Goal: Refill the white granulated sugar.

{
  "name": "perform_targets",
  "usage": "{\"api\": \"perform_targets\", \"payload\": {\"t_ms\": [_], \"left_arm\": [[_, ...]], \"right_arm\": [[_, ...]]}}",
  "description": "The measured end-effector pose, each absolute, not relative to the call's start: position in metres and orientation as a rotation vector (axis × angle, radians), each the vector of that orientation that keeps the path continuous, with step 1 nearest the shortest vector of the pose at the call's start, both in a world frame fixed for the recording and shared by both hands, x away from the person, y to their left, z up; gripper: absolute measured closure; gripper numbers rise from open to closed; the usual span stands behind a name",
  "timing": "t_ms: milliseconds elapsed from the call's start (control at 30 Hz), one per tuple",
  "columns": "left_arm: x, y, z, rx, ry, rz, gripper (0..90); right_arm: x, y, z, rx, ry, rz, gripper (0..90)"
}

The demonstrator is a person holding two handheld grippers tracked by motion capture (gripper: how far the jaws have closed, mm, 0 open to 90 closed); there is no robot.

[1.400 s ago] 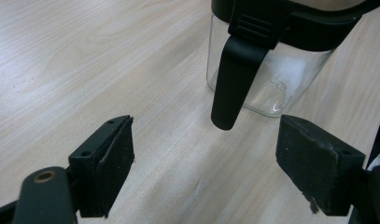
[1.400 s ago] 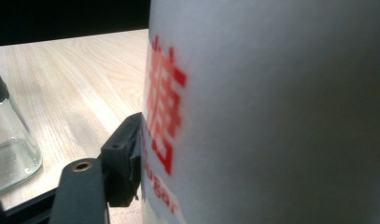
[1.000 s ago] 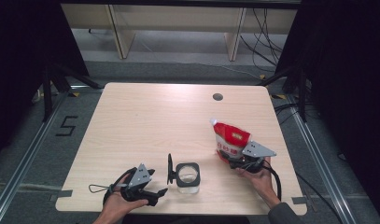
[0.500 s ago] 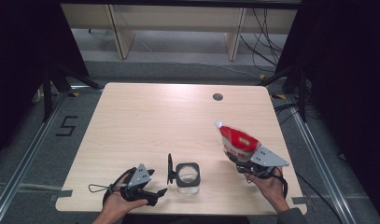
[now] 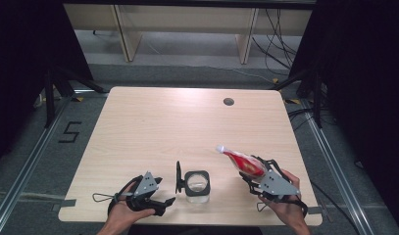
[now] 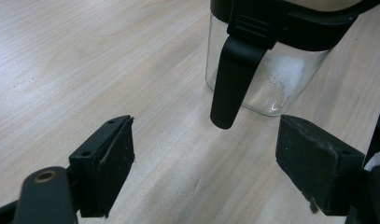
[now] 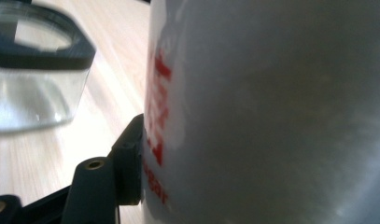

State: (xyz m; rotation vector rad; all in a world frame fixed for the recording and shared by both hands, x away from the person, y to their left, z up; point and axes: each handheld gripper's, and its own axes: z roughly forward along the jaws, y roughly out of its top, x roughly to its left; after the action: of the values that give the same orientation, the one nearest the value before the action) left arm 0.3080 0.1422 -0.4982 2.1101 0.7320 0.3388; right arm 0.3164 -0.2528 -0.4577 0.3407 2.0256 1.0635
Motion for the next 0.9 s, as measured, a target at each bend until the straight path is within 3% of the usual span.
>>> {"api": "perform_targets", "payload": {"t_ms": [900], "left_arm": [[0.308,0.142,-0.499,2.105,0.735,0.352,18.9]], "right_arm": [[0.283,-0.219,-0.470,-0.165,1.973,0.454,39.4]]}}
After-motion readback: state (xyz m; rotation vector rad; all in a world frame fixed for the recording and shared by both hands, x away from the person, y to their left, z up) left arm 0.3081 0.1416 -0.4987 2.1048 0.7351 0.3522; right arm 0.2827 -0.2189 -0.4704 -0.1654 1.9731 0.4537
